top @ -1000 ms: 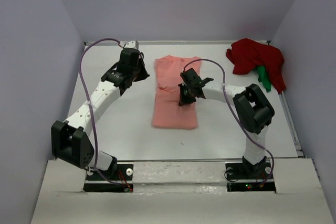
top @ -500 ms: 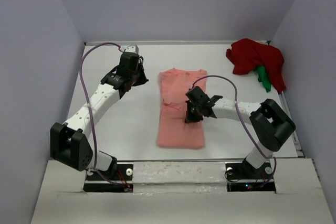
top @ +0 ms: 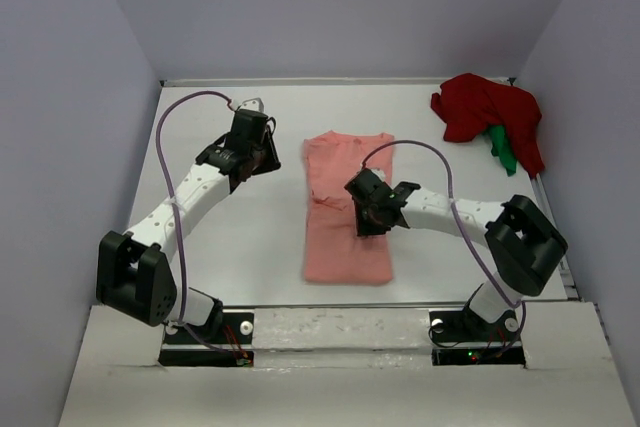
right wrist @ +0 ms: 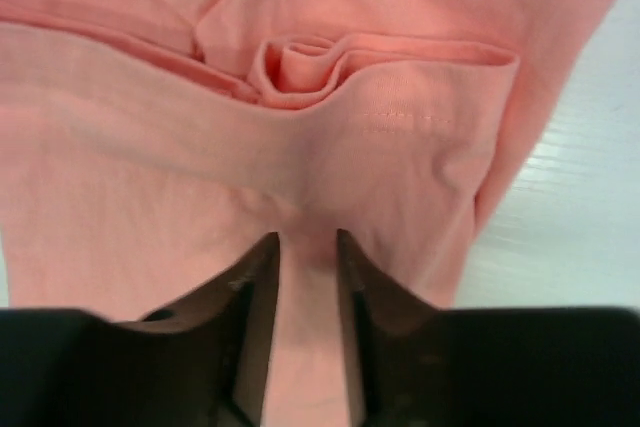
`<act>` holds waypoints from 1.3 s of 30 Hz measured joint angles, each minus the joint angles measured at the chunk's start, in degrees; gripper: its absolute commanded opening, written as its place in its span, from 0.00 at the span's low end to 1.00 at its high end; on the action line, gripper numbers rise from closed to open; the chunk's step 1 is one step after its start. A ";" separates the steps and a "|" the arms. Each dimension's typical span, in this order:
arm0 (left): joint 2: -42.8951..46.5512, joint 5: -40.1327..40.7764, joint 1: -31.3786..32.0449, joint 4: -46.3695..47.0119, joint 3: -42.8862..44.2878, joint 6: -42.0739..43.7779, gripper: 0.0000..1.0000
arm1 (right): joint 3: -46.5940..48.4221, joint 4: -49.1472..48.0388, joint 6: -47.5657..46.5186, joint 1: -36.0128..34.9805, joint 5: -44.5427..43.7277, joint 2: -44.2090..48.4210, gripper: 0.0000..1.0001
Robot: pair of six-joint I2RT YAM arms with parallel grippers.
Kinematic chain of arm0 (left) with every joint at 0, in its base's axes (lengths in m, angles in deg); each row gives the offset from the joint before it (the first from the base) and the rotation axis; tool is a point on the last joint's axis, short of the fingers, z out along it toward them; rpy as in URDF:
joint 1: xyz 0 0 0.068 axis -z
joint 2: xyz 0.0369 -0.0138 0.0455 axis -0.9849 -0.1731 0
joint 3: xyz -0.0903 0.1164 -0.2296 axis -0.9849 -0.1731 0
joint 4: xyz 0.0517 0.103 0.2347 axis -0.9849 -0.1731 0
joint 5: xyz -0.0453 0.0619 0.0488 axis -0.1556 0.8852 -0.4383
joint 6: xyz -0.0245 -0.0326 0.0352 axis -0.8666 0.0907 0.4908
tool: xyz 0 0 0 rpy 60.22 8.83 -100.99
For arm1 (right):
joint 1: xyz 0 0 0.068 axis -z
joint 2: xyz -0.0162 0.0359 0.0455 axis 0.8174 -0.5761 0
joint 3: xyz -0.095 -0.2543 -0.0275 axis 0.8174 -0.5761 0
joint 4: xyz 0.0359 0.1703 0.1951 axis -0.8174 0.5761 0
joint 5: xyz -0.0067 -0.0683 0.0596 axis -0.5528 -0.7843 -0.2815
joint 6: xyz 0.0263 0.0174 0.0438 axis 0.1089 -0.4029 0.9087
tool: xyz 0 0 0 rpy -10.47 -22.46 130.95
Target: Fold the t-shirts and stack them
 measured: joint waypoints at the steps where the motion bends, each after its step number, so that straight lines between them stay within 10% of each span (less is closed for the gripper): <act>1: 0.00 0.39 0.02 -0.17 -0.26 -0.17 0.41 | 1.29 1.97 -0.02 -0.48 -1.14 0.39 0.47; 12: 3.06 2.25 5.55 -1.16 -5.49 -2.47 0.49 | 9.49 12.37 -0.52 -3.26 -6.71 13.97 0.61; 23: 22.03 -20.17 7.13 7.91 -30.34 -10.43 0.54 | -22.84 9.97 8.85 -3.26 7.80 51.89 0.68; 39: 25.94 -35.74 7.13 22.32 -48.04 -19.39 0.58 | -36.41 2.71 17.35 -3.26 13.60 55.45 0.70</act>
